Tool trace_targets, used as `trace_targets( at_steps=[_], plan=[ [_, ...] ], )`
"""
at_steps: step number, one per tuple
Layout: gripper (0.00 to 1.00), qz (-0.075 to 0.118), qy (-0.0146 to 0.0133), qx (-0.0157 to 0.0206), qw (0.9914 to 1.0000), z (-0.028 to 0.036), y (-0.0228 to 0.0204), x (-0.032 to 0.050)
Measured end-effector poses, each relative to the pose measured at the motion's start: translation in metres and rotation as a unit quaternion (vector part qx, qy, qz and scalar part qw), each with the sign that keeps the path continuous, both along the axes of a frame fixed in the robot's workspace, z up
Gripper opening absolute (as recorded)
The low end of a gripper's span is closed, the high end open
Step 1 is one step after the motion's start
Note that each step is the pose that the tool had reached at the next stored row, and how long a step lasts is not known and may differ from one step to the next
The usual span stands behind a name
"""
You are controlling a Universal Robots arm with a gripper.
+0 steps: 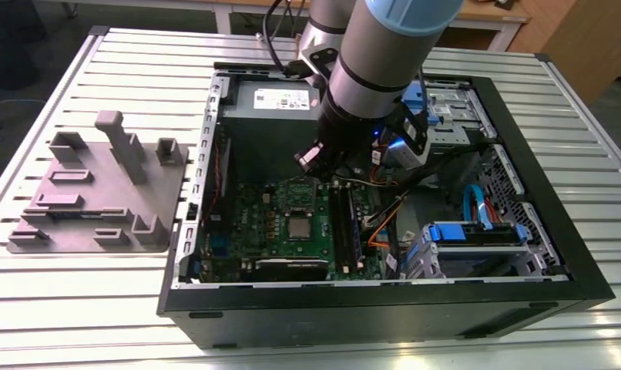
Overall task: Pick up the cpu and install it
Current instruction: 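Close the cpu cover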
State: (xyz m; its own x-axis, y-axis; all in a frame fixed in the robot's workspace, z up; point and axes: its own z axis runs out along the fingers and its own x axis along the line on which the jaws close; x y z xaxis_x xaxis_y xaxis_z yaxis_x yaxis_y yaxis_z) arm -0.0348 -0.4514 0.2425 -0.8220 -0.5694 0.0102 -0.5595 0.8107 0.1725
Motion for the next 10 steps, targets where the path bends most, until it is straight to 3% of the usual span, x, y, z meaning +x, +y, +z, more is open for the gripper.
trace_targets(
  at_steps=[10],
  plan=[
    [0.11, 0.018, 0.0000, 0.0033, 0.99984, 0.0011, 0.0000, -0.0003]
  ],
)
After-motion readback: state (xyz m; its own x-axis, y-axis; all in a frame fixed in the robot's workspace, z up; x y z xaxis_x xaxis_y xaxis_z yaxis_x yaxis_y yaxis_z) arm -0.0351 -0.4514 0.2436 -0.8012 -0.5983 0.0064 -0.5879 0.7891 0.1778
